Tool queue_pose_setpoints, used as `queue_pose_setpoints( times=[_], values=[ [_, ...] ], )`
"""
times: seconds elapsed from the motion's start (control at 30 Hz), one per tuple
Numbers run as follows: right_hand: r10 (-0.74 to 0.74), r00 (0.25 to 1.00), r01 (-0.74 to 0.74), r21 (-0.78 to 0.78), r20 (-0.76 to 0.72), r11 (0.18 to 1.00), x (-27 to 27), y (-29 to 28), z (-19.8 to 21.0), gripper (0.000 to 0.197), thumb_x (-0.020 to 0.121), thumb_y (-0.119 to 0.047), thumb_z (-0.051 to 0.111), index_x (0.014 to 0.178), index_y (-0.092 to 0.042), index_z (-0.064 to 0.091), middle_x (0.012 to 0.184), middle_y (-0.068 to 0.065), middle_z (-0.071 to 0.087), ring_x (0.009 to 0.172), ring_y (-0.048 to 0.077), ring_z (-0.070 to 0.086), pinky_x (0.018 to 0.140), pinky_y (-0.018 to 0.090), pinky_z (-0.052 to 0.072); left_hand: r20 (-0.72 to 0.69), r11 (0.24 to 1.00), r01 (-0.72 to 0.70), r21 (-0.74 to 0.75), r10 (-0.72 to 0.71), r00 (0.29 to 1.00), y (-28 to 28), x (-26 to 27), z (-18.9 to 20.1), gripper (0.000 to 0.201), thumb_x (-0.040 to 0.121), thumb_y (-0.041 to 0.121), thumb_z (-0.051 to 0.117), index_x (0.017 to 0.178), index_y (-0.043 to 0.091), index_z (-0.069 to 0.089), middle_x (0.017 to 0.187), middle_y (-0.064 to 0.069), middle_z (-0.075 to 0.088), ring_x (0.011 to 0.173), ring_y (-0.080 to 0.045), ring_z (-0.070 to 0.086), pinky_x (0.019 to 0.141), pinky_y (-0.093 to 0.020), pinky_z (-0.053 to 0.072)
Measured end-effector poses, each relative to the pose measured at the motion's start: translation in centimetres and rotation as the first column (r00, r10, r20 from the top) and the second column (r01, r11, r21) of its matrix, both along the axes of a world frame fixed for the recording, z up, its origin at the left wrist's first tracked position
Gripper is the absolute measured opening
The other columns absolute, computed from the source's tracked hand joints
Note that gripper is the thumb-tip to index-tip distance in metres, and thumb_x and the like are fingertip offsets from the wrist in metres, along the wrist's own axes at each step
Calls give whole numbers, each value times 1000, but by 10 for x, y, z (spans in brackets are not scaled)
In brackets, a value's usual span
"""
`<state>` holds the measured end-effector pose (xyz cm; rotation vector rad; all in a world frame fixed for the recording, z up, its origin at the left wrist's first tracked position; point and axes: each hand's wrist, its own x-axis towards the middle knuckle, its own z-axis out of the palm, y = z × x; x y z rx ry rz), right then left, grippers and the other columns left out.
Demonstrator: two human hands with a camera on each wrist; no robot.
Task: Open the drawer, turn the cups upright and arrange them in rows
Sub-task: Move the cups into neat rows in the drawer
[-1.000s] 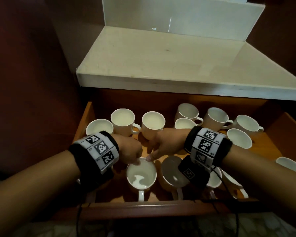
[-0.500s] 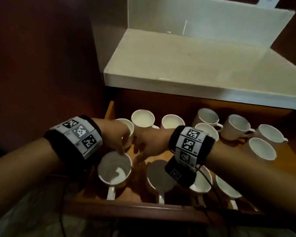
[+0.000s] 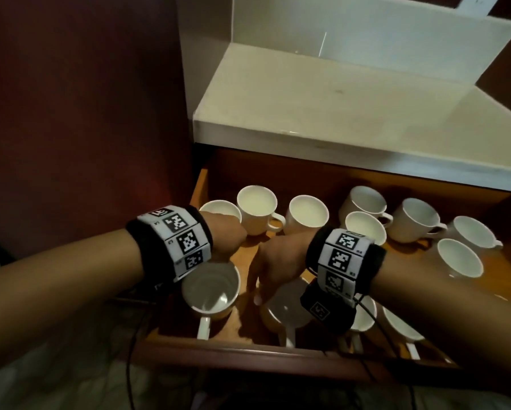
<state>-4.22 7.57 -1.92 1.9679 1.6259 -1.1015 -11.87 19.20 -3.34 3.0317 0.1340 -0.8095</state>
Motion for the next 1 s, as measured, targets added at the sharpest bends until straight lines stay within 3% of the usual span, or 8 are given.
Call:
queue_pose_setpoints(
  times=[0.1, 0.2, 0.3, 0.43, 0.57, 0.7, 0.83, 1.0],
  values=[
    [-20, 1000, 19, 23, 21, 1000, -4, -1, -3, 43, 96, -49, 48, 129, -26, 61, 128, -3, 62, 115, 17, 54, 96, 30, 41, 6, 999, 43, 17, -43, 999, -4, 3, 2, 27, 92, 15, 53, 117, 7, 61, 118, -12, 65, 109, -28, 62, 87, -33, 48],
    [-15, 998, 14, 23, 63, 1000, -8, 1, -6, 48, 100, -49, 38, 128, -18, 62, 127, 3, 62, 115, 21, 54, 95, 30, 39, -126, 980, 170, 100, -157, 980, -6, 7, 4, 25, 92, 14, 54, 113, 5, 65, 116, -13, 66, 108, -31, 62, 92, -40, 48],
    [-11, 999, 11, 0, 35, 1000, -6, 1, -6, 45, 98, -49, 43, 133, -25, 59, 131, 0, 60, 120, 20, 52, 95, 29, 37, -184, 959, 242, 148, -214, 959, -6, 9, 6, 25, 92, 15, 54, 111, 5, 67, 115, -13, 67, 109, -33, 61, 97, -46, 47],
    [-60, 998, 58, -76, -30, 995, 2, -1, 2, 51, 88, -50, 61, 136, -36, 53, 137, -7, 55, 129, 15, 43, 102, 31, 34, -182, 944, 286, 164, -256, 949, -10, 10, 10, 32, 95, 21, 54, 123, 8, 60, 119, -13, 65, 112, -33, 61, 98, -45, 47],
    [8, 999, -12, -123, -31, 992, 8, -3, 4, 53, 86, -28, 70, 136, -32, 53, 139, -3, 54, 129, 18, 46, 106, 34, 39, -178, 937, 290, 195, -257, 950, -15, 9, 12, 31, 95, 21, 54, 122, 7, 60, 118, -14, 66, 110, -33, 62, 97, -43, 48],
    [149, 989, -148, -60, 18, 987, 8, -4, -2, 44, 93, -16, 60, 137, -25, 56, 138, -1, 57, 124, 18, 51, 99, 27, 39, -175, 942, 272, 197, -239, 955, -16, 8, 14, 33, 95, 22, 55, 124, 8, 60, 120, -14, 65, 113, -34, 61, 99, -44, 47],
    [134, 991, -134, 0, 30, 991, 8, -1, -9, 38, 95, -17, 58, 133, -21, 60, 132, -1, 61, 119, 19, 55, 93, 24, 39, -189, 948, 249, 201, -212, 959, -20, 10, 15, 27, 94, 19, 56, 117, 6, 63, 117, -13, 66, 111, -32, 62, 97, -42, 48],
    [139, 989, -141, 31, 42, 990, 10, -1, -15, 39, 95, -19, 58, 135, -19, 58, 133, 2, 60, 119, 20, 55, 91, 23, 38, -199, 940, 242, 240, -197, 960, -24, 12, 14, 27, 95, 16, 55, 119, 6, 61, 121, -12, 65, 114, -31, 61, 96, -40, 47]
  ],
)
